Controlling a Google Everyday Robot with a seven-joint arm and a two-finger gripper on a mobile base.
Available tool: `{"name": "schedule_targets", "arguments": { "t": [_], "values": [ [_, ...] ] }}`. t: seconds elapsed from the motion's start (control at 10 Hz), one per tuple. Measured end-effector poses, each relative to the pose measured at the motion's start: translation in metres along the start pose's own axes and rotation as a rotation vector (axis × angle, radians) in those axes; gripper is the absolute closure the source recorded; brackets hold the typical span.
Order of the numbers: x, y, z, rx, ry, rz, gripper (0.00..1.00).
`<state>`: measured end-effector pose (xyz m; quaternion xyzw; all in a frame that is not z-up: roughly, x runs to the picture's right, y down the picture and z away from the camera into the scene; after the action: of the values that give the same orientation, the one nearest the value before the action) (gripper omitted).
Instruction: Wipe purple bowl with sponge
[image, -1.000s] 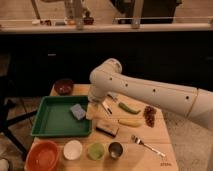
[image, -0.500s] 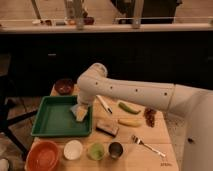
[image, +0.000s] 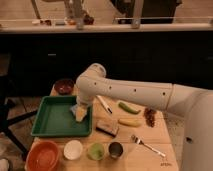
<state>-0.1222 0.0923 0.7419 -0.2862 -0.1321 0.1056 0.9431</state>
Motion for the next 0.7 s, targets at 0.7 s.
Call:
{"name": "schedule_targets", "arguments": {
  "t": [0.7],
  "values": [
    [0.012, 0.012, 0.060, -0.040, 0.044, -0.003, 0.20]
  ]
}}
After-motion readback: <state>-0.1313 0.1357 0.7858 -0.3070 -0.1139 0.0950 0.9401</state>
